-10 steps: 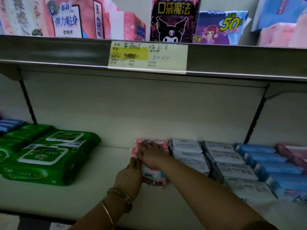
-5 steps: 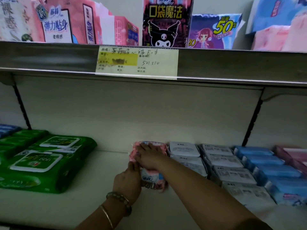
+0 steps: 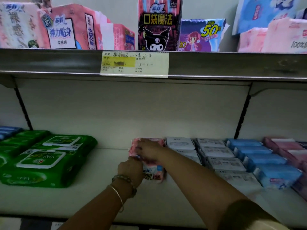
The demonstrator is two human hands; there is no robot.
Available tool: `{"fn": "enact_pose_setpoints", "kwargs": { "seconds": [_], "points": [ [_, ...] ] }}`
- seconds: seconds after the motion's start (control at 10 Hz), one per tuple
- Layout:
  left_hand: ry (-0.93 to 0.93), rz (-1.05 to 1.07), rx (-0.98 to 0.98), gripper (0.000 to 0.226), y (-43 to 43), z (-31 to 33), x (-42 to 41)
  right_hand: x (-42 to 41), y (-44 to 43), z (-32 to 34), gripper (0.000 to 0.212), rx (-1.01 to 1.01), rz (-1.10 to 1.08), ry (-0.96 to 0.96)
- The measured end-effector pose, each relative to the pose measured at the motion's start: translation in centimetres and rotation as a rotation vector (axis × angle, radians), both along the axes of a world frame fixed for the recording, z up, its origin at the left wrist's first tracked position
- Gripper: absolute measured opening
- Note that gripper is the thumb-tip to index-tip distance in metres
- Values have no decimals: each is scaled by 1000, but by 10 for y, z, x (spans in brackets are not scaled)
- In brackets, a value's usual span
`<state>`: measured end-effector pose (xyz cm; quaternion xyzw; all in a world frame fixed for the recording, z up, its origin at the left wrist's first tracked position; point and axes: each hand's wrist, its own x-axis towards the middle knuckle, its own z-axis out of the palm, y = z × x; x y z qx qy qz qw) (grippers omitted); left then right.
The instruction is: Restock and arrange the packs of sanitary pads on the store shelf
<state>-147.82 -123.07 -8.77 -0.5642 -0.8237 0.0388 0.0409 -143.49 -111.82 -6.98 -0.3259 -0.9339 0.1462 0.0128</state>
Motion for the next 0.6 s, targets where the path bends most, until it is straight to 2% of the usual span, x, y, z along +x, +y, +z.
{"fn": "enact_pose_setpoints", "kwargs": {
  "seconds": [0.2,0.4,0.5,0.6],
  "points": [
    [-18,-25,34,40,-2,1,-1,17,-12,3,40,-63,4,117],
    [-64,-7,39,51,-6,-3,-2,28,-21,-3,41,-73,-21,192],
    [-10,-7,43,64,-10,0,6,37,-22,-7,36,-55,-53,209],
    [47,-76,130,69,-18,10,31,58,-25,8,33,-8,-95,278]
  ]
}}
